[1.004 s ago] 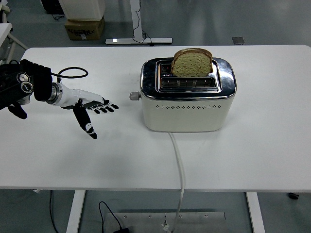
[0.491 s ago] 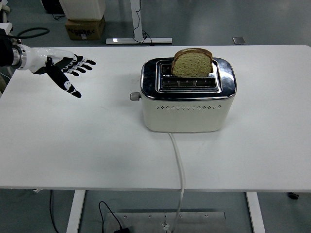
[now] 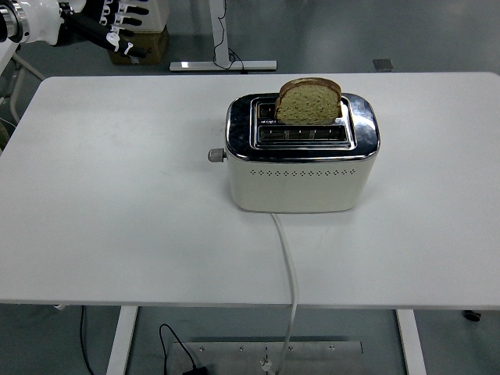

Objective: Press down toaster

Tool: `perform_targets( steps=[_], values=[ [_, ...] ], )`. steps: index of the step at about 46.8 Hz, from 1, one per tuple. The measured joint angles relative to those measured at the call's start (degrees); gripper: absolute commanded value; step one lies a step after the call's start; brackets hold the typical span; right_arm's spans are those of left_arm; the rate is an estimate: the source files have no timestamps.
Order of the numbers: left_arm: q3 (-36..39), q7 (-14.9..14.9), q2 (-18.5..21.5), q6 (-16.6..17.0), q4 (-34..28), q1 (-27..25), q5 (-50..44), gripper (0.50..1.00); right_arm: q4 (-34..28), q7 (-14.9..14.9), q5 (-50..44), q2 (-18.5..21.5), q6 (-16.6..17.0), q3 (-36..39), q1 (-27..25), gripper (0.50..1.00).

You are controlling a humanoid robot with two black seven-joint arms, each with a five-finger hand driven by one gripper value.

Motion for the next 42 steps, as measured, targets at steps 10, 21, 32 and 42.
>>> perform_targets(
  steps=[10,21,32,42],
  values=[
    [-1.9,-3.9,-7.1,6.5,7.9,2.2,-12.1,1.0,0.0,0.0,0.0,0.0,0.0,0.0,0.0,0.998],
    [-2.0,-7.4,-11.2,7.0,12.9,4.7,-19.0,1.0,0.0,0.0,0.0,0.0,0.0,0.0,0.0,0.998],
    [-3.5,-10.0,-11.7,7.2,16.2,7.9,-23.2,1.0,0.0,0.0,0.0,0.0,0.0,0.0,0.0,0.998],
    [-7.6,-10.0,-11.6,7.6,18.3,12.1,-25.7,1.0,0.0,0.0,-0.1,0.0,0.0,0.0,0.0,0.998]
  ],
)
